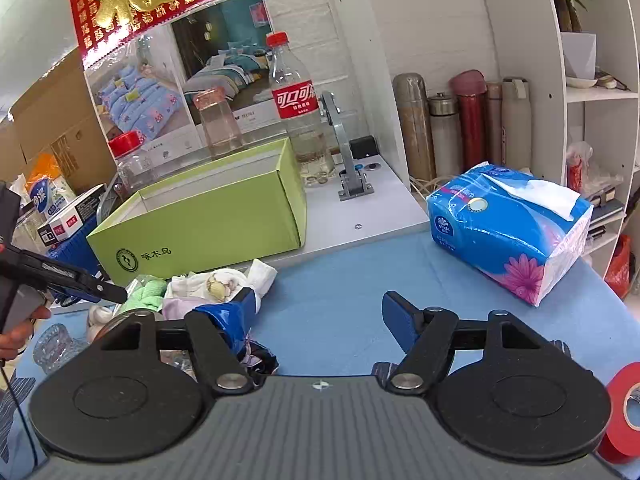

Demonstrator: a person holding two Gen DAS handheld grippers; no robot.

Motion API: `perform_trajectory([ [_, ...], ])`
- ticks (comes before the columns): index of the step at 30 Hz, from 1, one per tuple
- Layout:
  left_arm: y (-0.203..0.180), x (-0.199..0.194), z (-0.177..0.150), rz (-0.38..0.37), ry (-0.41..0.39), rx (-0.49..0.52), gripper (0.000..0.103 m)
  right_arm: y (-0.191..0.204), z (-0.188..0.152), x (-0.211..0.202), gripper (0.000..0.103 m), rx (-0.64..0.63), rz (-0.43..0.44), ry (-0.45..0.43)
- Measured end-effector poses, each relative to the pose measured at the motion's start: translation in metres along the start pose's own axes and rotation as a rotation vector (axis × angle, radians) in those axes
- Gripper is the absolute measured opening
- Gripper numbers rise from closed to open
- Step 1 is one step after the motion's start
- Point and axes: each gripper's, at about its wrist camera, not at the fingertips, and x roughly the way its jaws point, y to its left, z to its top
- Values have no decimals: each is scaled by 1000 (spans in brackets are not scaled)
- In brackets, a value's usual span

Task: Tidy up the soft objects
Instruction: 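Move left gripper to the clear red-striped zip bags, then close left gripper on the stack of zip bags and lift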

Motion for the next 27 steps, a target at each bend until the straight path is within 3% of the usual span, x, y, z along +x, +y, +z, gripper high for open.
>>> perform_trajectory([
  [5,38,-6,-21,16,13,-86,93,-1,1,2,57,-5,12,-12],
  [9,65,-9,-42,113,31,-116,92,5,3,9,58,-20,32,-6],
  [12,75,-22,-52,82,5,-130,92,11,5,11,59,-33,41,1],
  [15,69,-40,-45,52,-61,-104,92,14,7,10,59,-47,44,0],
  [20,57,-32,-24,8,-65,-159,92,17,9,10,60,-33,49,-5],
  [24,36,0,-20,112,-16,-88,92,15,7,15,61,-13,51,13],
  [27,40,4,-30,124,-7,-85,93,10,7,14,61,-6,49,23],
])
